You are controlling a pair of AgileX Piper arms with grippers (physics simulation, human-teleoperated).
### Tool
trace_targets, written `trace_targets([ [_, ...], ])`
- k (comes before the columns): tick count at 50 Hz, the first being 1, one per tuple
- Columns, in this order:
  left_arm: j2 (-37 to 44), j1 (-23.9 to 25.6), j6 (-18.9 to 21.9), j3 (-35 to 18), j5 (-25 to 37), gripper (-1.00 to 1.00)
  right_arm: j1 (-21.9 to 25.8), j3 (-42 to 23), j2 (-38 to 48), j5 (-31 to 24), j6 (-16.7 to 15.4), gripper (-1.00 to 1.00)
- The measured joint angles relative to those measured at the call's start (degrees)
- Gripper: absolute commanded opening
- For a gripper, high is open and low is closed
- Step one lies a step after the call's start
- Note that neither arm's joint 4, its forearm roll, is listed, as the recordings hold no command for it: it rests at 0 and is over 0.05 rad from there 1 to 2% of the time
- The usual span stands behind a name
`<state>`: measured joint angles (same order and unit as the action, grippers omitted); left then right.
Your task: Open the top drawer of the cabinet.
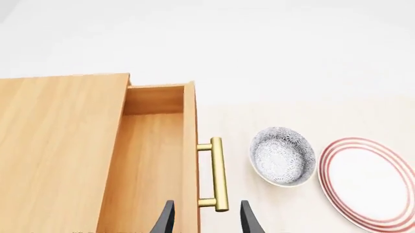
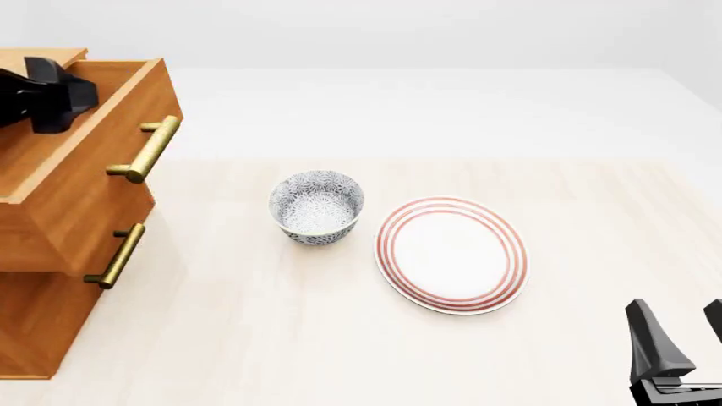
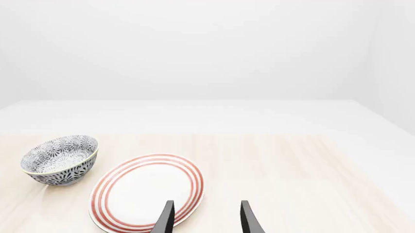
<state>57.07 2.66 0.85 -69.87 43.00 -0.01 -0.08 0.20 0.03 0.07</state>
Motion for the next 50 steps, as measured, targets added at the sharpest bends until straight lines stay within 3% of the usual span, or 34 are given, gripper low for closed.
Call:
trace_targets([
  [28, 5.01, -1.51, -2.77, -3.11, 3.51, 1.00, 0.00, 0.00, 0.00, 0.00, 0.00, 1.00],
  [50, 6.42, -1.85, -3.88, -0.70, 1.08, 1.00, 0.00, 0.00, 0.00, 0.00, 0.00, 1.00],
])
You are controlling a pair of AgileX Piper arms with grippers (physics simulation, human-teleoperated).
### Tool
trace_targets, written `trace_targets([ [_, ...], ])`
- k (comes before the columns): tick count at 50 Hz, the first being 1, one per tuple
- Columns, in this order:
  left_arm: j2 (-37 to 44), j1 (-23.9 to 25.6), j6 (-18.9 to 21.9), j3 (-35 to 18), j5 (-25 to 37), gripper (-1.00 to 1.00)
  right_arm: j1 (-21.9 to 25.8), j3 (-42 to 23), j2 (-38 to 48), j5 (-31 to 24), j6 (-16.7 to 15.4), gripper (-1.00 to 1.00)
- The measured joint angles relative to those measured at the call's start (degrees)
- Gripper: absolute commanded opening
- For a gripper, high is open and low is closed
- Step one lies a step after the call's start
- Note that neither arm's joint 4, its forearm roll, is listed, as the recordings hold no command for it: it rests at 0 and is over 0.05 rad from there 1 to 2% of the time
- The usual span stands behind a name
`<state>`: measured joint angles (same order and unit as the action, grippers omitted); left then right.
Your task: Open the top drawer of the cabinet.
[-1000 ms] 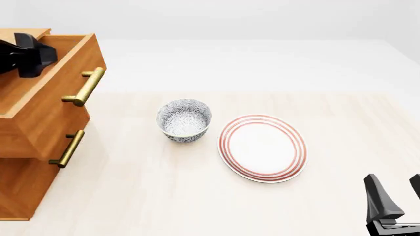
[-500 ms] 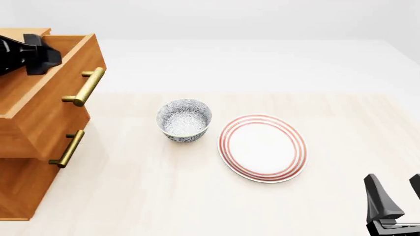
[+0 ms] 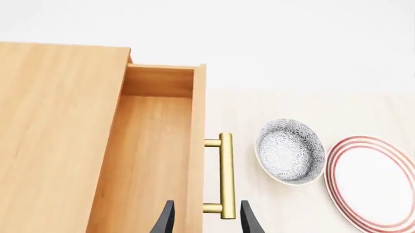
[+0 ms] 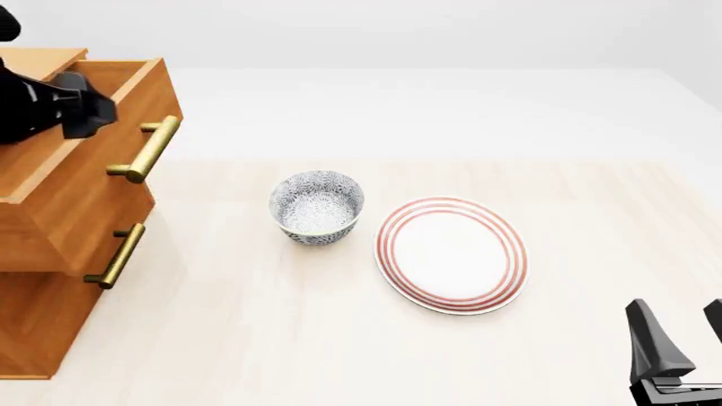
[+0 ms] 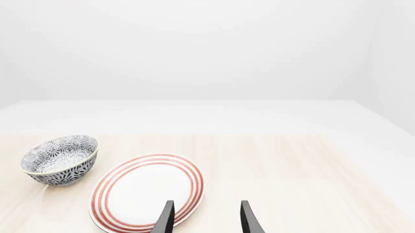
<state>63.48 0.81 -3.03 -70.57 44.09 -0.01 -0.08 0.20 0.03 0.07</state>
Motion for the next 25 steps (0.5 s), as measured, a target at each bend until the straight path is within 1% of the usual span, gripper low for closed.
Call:
trace_targets([
  [25, 1.12, 0.68, -1.95, 5.24, -4.78, 1.00, 0.00, 0.00, 0.00, 0.00, 0.01, 1.00],
])
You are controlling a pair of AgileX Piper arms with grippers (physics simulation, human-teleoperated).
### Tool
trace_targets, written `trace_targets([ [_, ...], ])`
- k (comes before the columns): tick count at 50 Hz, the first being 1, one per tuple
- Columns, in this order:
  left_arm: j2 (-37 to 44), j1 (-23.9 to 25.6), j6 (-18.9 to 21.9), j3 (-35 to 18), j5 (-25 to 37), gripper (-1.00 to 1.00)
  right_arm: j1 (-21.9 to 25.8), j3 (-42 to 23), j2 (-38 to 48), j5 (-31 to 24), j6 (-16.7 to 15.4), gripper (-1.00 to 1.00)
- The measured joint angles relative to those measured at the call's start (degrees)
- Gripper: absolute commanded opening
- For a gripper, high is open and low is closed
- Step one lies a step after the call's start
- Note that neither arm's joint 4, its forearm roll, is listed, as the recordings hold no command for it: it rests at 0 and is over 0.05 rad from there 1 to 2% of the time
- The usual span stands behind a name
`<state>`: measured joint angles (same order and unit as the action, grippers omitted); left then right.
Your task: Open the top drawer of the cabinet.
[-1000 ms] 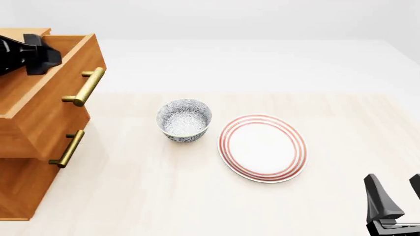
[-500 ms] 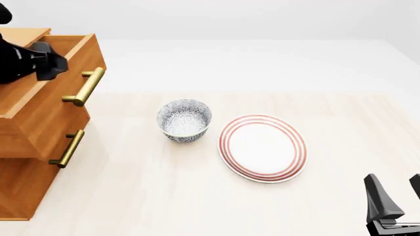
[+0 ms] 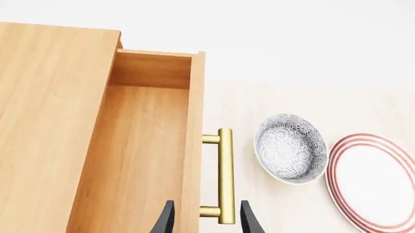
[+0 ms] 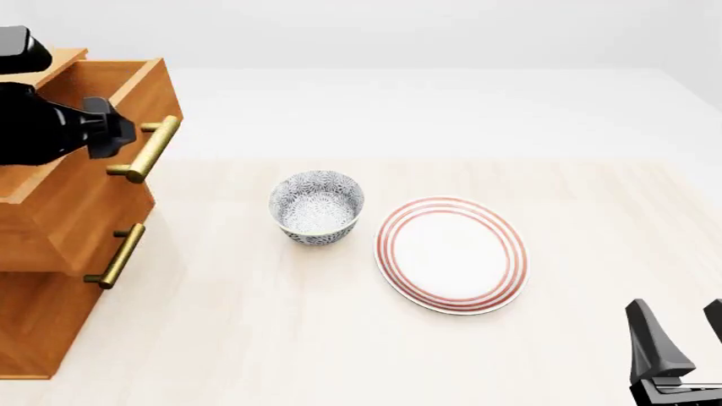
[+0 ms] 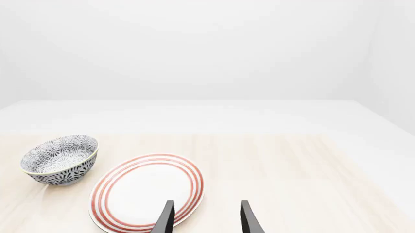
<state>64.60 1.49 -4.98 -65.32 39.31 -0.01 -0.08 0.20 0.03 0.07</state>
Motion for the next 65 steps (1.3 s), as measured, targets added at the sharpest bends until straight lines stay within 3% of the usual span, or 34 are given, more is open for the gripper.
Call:
trace_targets([
  [30, 0.92, 0.43, -0.59, 3.83, -3.14, 1.00, 0.00, 0.00, 0.00, 0.00, 0.00, 1.00],
  [65, 2.23, 8.90, -3.32, 2.87, -3.28, 1.00, 0.00, 0.00, 0.00, 0.00, 0.00, 1.00],
])
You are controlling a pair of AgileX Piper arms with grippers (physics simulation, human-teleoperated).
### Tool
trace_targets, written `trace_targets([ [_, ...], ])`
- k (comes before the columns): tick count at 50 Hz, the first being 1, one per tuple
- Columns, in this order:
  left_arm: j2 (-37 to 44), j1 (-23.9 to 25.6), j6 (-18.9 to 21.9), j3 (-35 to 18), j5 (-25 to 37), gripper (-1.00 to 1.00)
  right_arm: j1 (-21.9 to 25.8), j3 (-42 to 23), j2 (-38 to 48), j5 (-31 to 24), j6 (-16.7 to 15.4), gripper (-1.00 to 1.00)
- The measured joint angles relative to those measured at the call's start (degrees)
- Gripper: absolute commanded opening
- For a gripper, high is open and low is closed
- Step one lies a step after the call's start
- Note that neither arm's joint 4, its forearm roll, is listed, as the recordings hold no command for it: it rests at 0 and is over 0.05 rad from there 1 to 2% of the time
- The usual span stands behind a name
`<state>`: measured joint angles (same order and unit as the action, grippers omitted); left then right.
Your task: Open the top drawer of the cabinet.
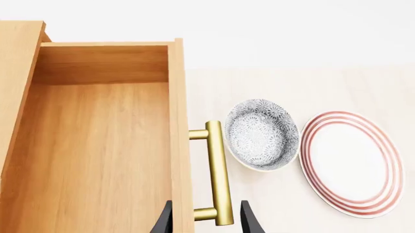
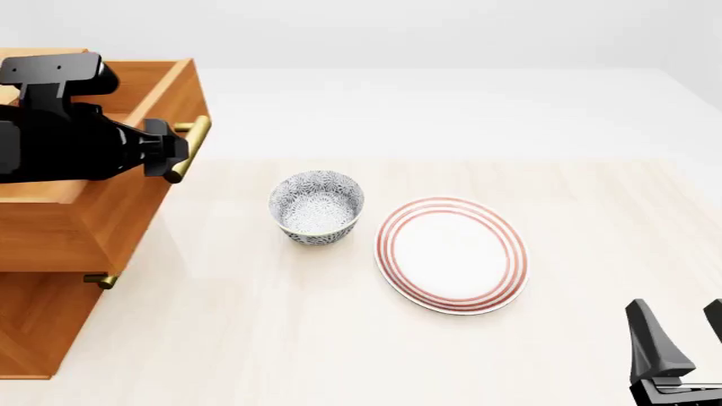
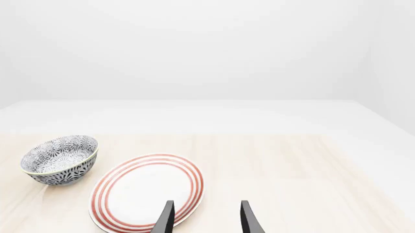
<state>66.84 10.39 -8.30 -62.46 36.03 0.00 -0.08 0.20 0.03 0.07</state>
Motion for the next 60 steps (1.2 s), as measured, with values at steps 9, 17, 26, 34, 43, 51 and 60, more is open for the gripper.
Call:
trace_targets([
  [9, 0.28, 1.53, -0.51, -0.17, -0.18, 1.00, 0.00, 0.00, 0.00, 0.00, 0.00, 1.00],
  [17, 0.55, 2.82, -0.94, -0.35, -0.32, 1.00, 0.00, 0.00, 0.00, 0.00, 0.00, 1.00],
  [26, 0.88, 4.39, -1.58, -0.54, -0.58, 1.00, 0.00, 0.00, 0.00, 0.00, 0.00, 1.00],
  [34, 1.32, 5.95, -1.62, -0.83, -0.84, 1.00, 0.00, 0.00, 0.00, 0.00, 0.00, 1.00],
  [43, 2.09, 7.98, -1.35, -1.37, -1.10, 1.00, 0.00, 0.00, 0.00, 0.00, 0.00, 1.00],
  [51, 2.29, 8.53, -1.76, -1.57, -0.99, 1.00, 0.00, 0.00, 0.00, 0.00, 0.00, 1.00],
  [60, 2.35, 8.82, -1.98, -1.66, -0.81, 1.00, 0.00, 0.00, 0.00, 0.00, 0.00, 1.00],
])
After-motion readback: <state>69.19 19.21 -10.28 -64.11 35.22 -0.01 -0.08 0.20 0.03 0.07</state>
